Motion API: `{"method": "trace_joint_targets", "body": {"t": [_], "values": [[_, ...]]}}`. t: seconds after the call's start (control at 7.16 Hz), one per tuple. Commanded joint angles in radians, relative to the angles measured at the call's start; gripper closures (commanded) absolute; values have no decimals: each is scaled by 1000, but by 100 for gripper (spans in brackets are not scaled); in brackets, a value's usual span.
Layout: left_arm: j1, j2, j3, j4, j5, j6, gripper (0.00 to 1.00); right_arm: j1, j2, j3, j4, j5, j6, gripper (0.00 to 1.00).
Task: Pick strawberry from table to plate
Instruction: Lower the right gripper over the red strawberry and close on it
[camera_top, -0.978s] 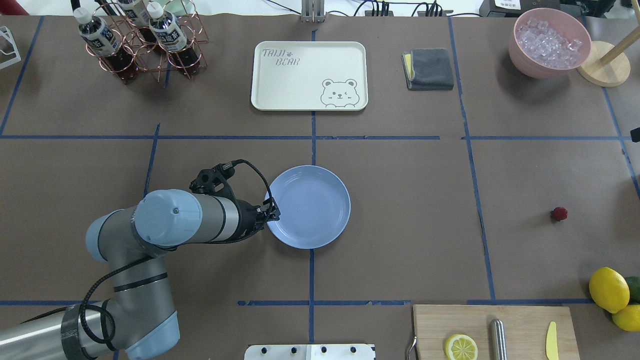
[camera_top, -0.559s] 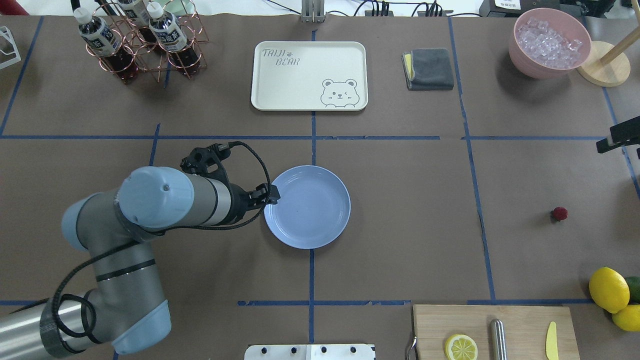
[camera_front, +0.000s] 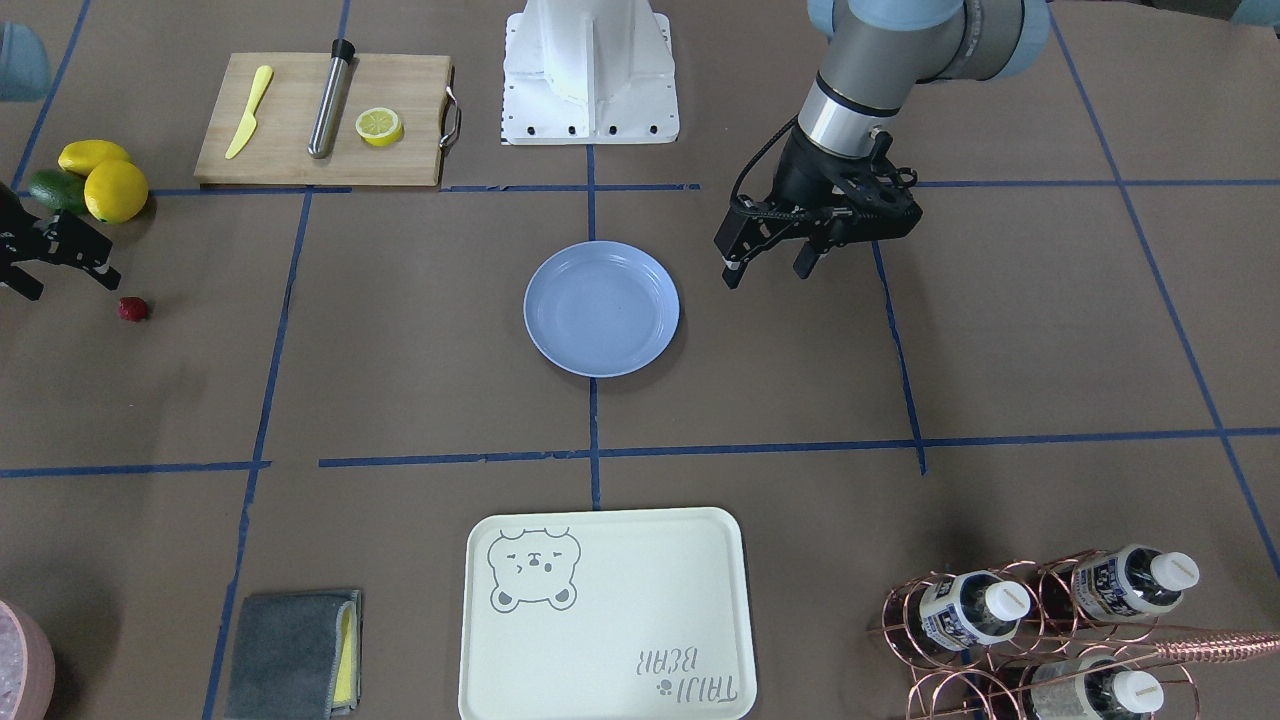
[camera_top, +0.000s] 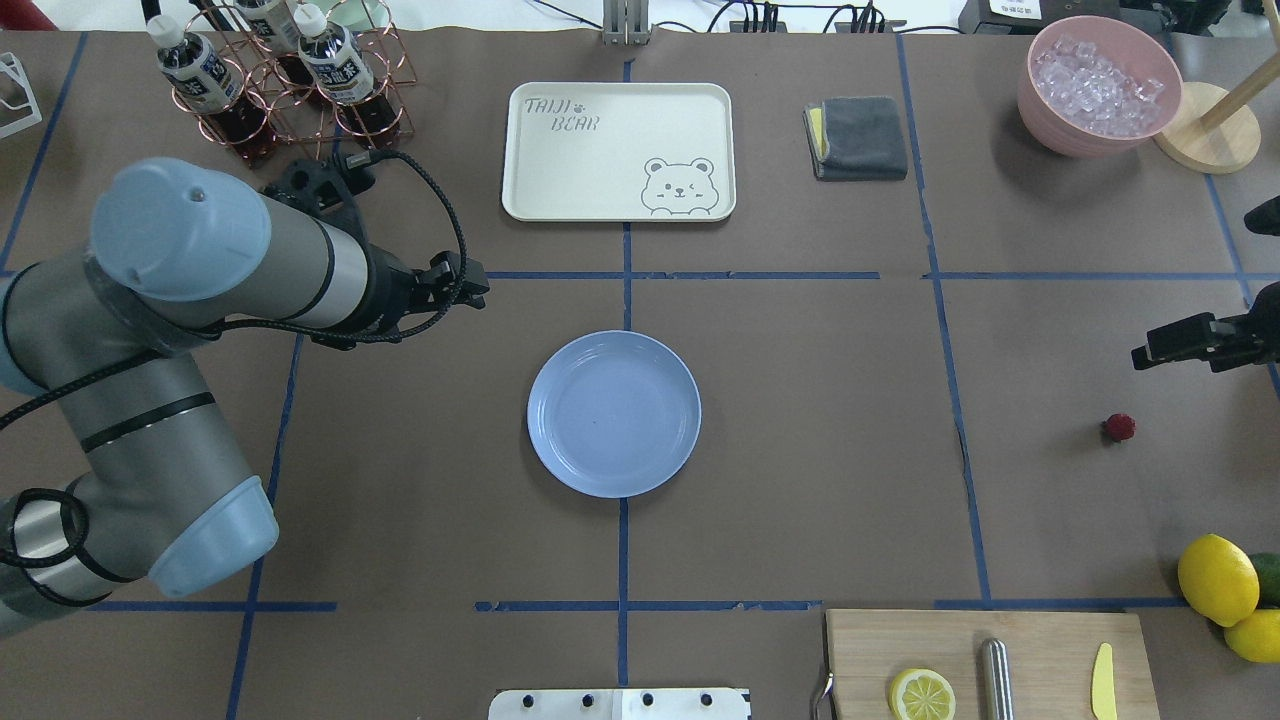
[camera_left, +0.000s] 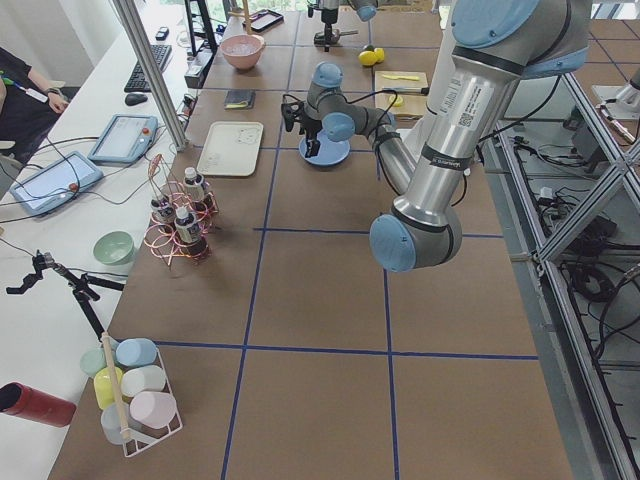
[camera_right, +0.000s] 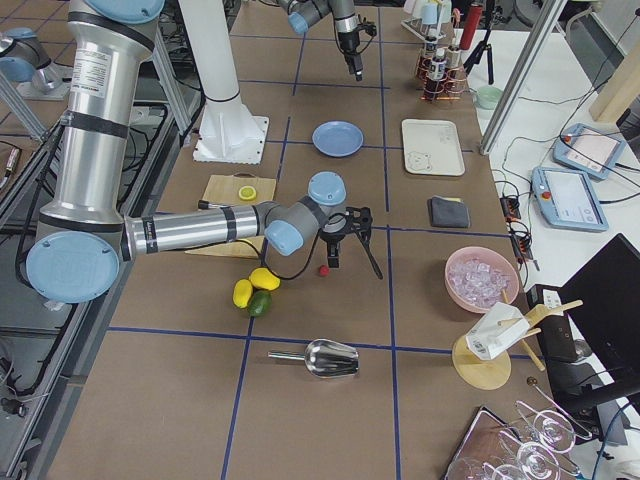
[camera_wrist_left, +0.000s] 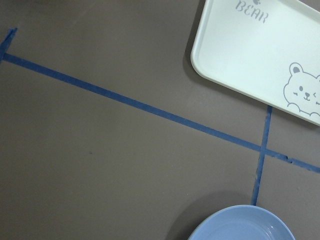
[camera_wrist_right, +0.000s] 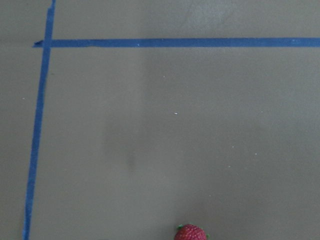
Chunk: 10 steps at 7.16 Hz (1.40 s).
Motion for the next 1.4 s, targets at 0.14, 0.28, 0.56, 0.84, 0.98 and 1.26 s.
{"method": "trace_joint_targets", "body": {"t": [0.14, 0.28, 0.56, 0.84, 0.98, 1.26], "values": [[-4, 1, -4, 1, -2, 2, 0, -109, 9, -59, 51, -96, 23, 0], [-4, 1, -4, 1, -2, 2, 0, -119, 9, -65, 52, -96, 21, 0], [-4, 2, 1, 1, 0, 2, 0, -142, 9, -77, 52, -98, 21, 5], [-4, 2, 1, 1, -2, 2, 0, -143, 26, -108, 52, -96, 11, 16], [-4, 2, 2, 1, 0, 2, 0, -143, 29, -112, 52, -96, 9, 35], [-4, 2, 5, 1, 0, 2, 0, -143, 31, -113, 51, -95, 7, 80]]}}
